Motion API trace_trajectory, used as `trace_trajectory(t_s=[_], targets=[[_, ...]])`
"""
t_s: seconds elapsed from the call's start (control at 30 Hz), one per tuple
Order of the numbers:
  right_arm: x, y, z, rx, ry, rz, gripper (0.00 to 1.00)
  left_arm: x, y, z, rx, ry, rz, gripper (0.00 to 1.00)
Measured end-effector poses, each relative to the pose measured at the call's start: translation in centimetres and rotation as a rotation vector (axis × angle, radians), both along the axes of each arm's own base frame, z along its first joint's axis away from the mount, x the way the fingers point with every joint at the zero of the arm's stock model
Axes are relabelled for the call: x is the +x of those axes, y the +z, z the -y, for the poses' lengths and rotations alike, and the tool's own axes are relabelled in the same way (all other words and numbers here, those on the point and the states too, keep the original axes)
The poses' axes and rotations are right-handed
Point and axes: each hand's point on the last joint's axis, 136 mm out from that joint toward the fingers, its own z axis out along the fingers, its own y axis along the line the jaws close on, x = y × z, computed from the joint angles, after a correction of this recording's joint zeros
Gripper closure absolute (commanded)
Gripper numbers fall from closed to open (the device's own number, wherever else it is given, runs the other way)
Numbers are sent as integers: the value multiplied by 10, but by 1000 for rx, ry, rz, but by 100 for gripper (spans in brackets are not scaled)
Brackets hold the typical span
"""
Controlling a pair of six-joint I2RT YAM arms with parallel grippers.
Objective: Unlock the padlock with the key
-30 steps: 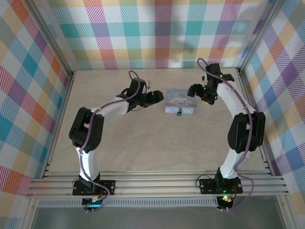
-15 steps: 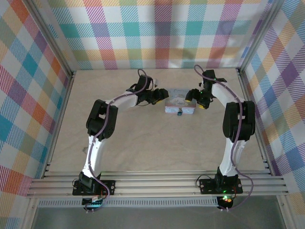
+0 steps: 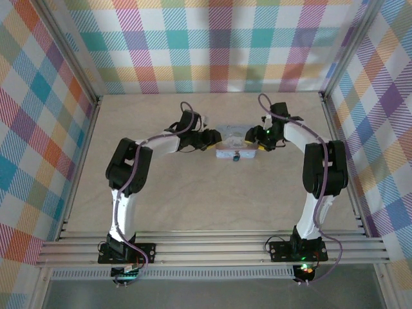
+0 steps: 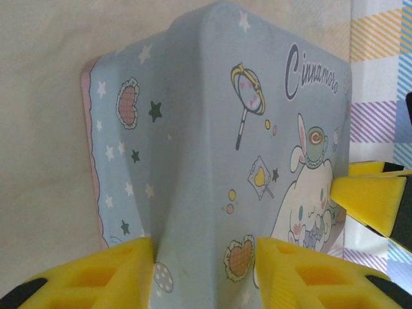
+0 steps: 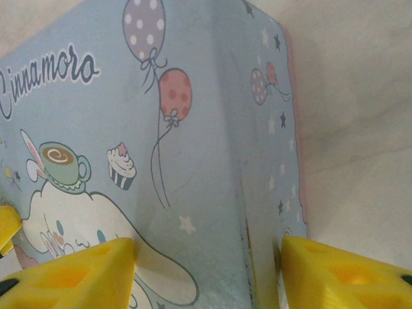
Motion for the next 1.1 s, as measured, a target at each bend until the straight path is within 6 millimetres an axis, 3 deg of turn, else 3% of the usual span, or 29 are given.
trace_trajectory(t_s=[0.23,0.4,0.67,0.87,1.1], targets=[[-46,0,-32,9,34,-17,42,-39,-1,-30,55,36,-14,56],[-54,0,-48,-2,52,-23,44,-47,-1,-44,98,55,3,56],[-22,2,-71,-12,68,-11,43,-32,0,-65,144,101,28,55],[-4,4,-90,-9,102,16,16,-25,-2,-82,207,112,42,41],[0,19,-94,-17,137,45,10,-30,1,-114,353,142,42,34]])
